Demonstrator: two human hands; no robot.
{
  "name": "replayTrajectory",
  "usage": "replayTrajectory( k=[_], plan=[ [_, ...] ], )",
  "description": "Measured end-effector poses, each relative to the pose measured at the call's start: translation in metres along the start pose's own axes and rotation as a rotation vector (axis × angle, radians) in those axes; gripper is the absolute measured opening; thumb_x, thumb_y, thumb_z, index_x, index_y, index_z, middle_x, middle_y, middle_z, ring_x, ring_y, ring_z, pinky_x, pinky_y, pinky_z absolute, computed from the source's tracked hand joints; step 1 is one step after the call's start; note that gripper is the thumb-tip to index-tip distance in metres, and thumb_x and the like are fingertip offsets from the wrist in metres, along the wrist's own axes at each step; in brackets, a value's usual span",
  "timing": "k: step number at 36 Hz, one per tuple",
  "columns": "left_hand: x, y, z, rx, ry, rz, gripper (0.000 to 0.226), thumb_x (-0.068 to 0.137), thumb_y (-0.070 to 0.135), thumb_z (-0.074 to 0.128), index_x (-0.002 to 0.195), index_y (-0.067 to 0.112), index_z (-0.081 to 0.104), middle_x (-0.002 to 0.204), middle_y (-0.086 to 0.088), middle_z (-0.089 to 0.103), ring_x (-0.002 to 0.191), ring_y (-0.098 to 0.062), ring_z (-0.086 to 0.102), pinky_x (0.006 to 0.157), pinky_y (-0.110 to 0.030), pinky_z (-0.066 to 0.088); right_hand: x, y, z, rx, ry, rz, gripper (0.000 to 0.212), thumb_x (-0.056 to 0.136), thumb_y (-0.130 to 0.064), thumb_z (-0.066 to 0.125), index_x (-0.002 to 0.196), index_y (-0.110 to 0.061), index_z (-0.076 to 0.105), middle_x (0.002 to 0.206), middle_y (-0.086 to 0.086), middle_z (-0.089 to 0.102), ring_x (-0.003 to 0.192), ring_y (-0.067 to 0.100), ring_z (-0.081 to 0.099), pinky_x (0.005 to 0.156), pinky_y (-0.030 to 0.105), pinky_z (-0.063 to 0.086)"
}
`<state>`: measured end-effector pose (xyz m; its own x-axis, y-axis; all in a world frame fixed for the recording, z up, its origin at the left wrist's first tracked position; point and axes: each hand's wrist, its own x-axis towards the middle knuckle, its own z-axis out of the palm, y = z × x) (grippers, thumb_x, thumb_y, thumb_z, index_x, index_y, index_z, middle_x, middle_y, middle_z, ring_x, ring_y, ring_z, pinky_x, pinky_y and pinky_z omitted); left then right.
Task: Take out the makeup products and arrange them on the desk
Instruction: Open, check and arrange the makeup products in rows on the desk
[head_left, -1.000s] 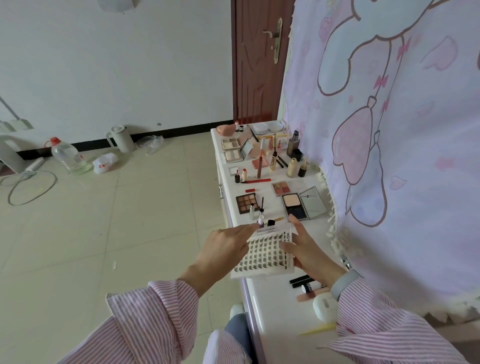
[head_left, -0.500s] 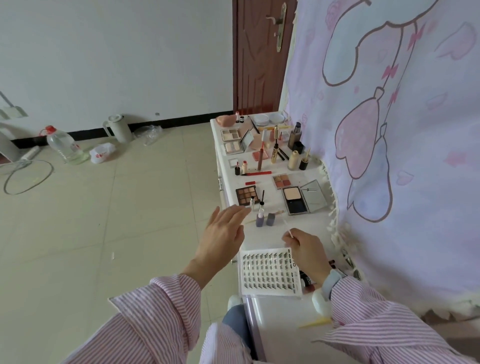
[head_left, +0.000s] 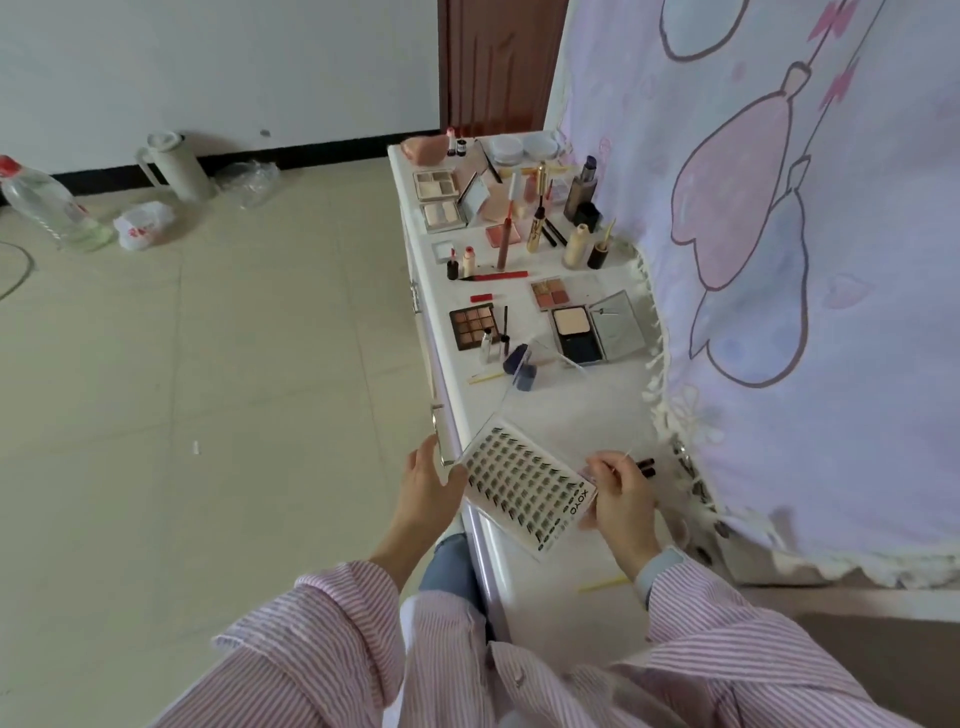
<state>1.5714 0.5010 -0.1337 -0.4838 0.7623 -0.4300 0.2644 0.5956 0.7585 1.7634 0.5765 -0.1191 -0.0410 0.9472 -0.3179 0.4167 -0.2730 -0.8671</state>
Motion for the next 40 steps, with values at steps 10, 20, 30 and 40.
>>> replayTrajectory(
  k=[10,20,30,40],
  plan=[
    [0.03,0.019,0.014,0.029,-0.026,0.043,0.048,0.097,0.021,0.044,0.142,0.009,0.032,0.144,-0.012,0.034,0.128,-0.027,0.041,0.106,-0.038,0.034,0.023,-0.013,-0.018,-0.001,0.348,0.01,0.017,0.094,-0.005,0.043,0.103,0.0,0.057,0.094,0.005,0.056,0.094,0.026,0.054,0.08,0.028,0.041],
    [0.082,0.043,0.021,0.096,-0.014,0.099,0.048,0.093,0.017,0.05,0.139,0.01,0.037,0.14,-0.011,0.036,0.125,-0.027,0.042,0.1,-0.037,0.041,0.036,-0.019,-0.02,-0.098,0.495,0.057,0.019,0.095,0.0,0.04,0.102,0.007,0.056,0.102,0.021,0.06,0.092,0.025,0.052,0.078,0.023,0.033],
    [0.172,0.06,-0.014,-0.624,0.141,-0.267,0.057,0.097,0.046,0.033,0.147,0.023,0.017,0.141,-0.001,0.035,0.131,-0.024,0.03,0.107,-0.044,0.025,0.039,-0.022,-0.015,-0.046,0.505,0.168,0.018,0.098,-0.007,0.037,0.104,-0.001,0.052,0.091,0.008,0.054,0.077,0.02,0.047,0.058,0.017,0.034],
    [0.18,0.032,0.008,-0.513,0.033,-0.071,0.025,0.097,0.023,0.029,0.107,0.027,0.051,0.092,0.001,0.057,0.081,-0.014,0.056,0.071,-0.027,0.051,0.065,-0.014,0.006,-0.002,0.451,0.276,0.009,0.094,-0.008,0.047,0.096,-0.015,0.052,0.097,0.007,0.058,0.086,0.026,0.059,0.069,0.033,0.05]
  ],
)
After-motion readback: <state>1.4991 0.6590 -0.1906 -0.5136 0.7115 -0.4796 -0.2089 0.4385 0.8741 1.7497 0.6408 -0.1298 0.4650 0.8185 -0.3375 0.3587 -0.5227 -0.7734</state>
